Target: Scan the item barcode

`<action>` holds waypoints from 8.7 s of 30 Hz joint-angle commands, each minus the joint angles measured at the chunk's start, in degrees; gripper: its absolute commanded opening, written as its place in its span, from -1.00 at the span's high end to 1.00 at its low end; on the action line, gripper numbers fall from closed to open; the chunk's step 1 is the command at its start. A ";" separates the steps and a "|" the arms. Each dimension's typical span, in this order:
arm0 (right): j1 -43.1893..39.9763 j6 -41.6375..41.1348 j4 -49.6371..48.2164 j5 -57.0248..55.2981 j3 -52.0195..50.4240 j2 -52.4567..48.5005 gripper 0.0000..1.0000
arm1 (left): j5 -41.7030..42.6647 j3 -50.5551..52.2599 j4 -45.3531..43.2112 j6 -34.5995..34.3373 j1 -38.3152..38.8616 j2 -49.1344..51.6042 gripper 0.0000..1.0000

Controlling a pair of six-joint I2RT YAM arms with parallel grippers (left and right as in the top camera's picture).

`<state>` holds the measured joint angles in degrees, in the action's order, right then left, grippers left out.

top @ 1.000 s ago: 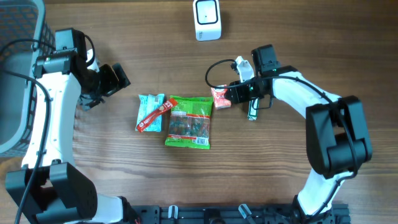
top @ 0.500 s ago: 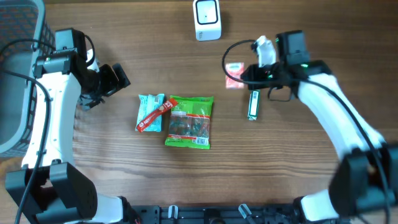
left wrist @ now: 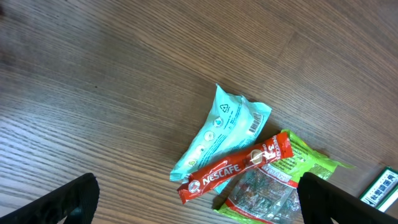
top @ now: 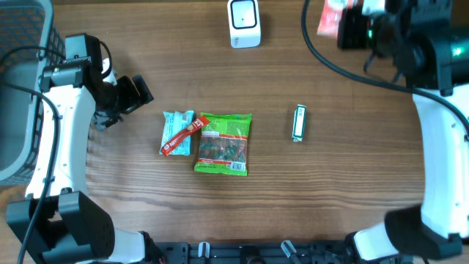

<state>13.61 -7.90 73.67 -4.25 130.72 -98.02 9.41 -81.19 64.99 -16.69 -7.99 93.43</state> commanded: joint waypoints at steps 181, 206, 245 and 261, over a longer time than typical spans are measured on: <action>-2.27 13.31 -22.77 15.30 -47.93 -16.11 0.30 | -0.11 0.20 -0.09 -0.50 -0.15 -0.74 -1.00; -2.23 6.58 -20.55 3.28 -50.73 -14.27 0.03 | -0.11 0.20 -0.09 -0.50 -0.15 -0.74 -1.00; -2.38 -0.22 -21.79 24.09 -46.90 12.24 0.62 | -0.09 0.20 -0.09 -0.50 -0.15 -0.74 -1.00; -2.38 -4.20 -13.64 62.84 -19.19 -11.15 0.69 | -0.11 0.20 -0.09 -0.50 -0.15 -0.74 -1.00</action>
<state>11.25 -9.54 63.75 46.24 110.43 -103.18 9.39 -81.17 64.99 -16.69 -7.99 93.43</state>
